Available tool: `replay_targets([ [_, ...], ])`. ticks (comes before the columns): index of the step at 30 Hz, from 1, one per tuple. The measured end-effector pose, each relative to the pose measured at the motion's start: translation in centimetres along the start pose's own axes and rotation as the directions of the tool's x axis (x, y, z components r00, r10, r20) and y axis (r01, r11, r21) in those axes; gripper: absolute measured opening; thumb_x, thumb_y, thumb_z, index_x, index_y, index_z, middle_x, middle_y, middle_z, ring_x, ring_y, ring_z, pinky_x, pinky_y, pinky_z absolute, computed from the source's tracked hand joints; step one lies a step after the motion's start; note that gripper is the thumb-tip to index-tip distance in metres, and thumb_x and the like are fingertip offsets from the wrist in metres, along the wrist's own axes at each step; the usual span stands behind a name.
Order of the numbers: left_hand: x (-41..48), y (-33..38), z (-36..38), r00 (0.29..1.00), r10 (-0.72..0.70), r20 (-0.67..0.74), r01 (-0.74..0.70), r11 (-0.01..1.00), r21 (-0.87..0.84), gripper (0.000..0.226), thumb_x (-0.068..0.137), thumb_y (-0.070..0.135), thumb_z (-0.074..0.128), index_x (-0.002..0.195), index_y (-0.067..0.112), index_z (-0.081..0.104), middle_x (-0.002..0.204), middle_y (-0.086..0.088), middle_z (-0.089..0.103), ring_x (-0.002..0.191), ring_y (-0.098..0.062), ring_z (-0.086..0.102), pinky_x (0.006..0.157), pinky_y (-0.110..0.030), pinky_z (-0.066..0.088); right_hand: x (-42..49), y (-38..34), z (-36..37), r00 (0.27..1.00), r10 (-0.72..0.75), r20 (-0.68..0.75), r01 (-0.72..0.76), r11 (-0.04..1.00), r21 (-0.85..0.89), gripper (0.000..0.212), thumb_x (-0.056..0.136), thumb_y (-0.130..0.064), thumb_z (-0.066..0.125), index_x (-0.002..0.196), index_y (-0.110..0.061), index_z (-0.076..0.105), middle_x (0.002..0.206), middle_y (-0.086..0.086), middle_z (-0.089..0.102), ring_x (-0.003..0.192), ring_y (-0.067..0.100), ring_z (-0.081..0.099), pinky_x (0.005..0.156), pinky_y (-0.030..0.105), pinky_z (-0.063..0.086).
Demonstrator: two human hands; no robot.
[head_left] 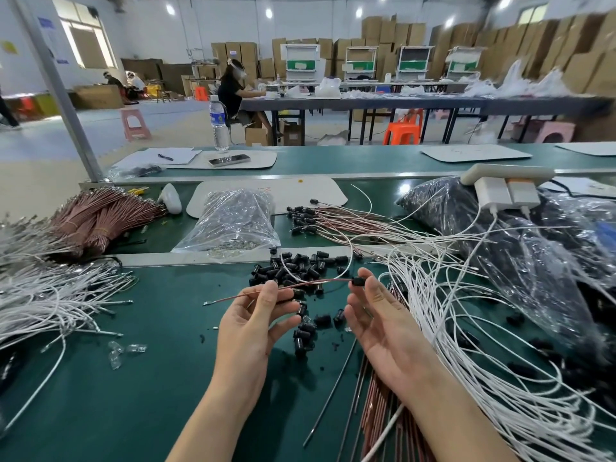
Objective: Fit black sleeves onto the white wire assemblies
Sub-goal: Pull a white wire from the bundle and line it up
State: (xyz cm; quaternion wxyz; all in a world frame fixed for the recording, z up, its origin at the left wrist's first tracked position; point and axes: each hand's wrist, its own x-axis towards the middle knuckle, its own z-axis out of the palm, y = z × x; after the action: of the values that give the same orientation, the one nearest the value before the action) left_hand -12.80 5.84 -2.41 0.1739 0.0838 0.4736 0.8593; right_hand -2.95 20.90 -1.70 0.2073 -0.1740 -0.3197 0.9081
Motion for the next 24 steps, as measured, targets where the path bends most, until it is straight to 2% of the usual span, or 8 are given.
replay_targets([
  [7,0.1,0.0,0.0,0.999,-0.036,0.008,0.036,0.999,-0.022,0.022,0.083,0.029,0.068,0.094,0.01,0.066,0.089,-0.013,0.075,0.066,-0.016,0.07,0.057,-0.026,0.059,0.1,-0.1,-0.2,0.998,0.012,0.058,-0.009,0.998,-0.059,0.028,0.085,-0.015,0.069,0.112,-0.016,0.078,0.092,0.002,0.074,0.076,0.013,0.069,0.068,0.026,0.06],
  [16,-0.8,-0.4,0.5,0.992,-0.002,0.127,-0.022,0.982,0.189,0.031,0.08,0.033,0.07,0.098,0.009,0.07,0.095,-0.013,0.075,0.073,-0.019,0.069,0.061,-0.028,0.058,0.2,0.8,-0.1,0.979,0.062,0.193,-0.021,0.978,-0.209,0.034,0.08,-0.015,0.075,0.114,-0.018,0.078,0.089,-0.001,0.073,0.08,0.012,0.071,0.07,0.027,0.059],
  [21,-1.2,-0.8,0.6,0.976,-0.011,0.215,-0.059,0.947,0.316,0.021,0.081,0.036,0.069,0.089,0.018,0.074,0.088,-0.011,0.076,0.073,-0.018,0.069,0.063,-0.029,0.058,0.0,1.6,0.0,0.962,0.082,0.259,0.003,0.95,-0.312,0.031,0.082,-0.014,0.072,0.113,-0.018,0.077,0.098,0.005,0.076,0.083,0.014,0.072,0.074,0.028,0.057],
  [24,-1.2,-0.7,0.8,0.979,-0.004,0.202,-0.054,0.957,0.283,0.023,0.082,0.037,0.068,0.094,0.019,0.073,0.088,-0.01,0.075,0.071,-0.019,0.068,0.061,-0.029,0.058,0.0,1.5,0.2,0.968,0.052,0.244,0.027,0.951,-0.309,0.031,0.08,-0.015,0.074,0.11,-0.018,0.079,0.096,0.004,0.076,0.08,0.013,0.071,0.072,0.027,0.058],
])
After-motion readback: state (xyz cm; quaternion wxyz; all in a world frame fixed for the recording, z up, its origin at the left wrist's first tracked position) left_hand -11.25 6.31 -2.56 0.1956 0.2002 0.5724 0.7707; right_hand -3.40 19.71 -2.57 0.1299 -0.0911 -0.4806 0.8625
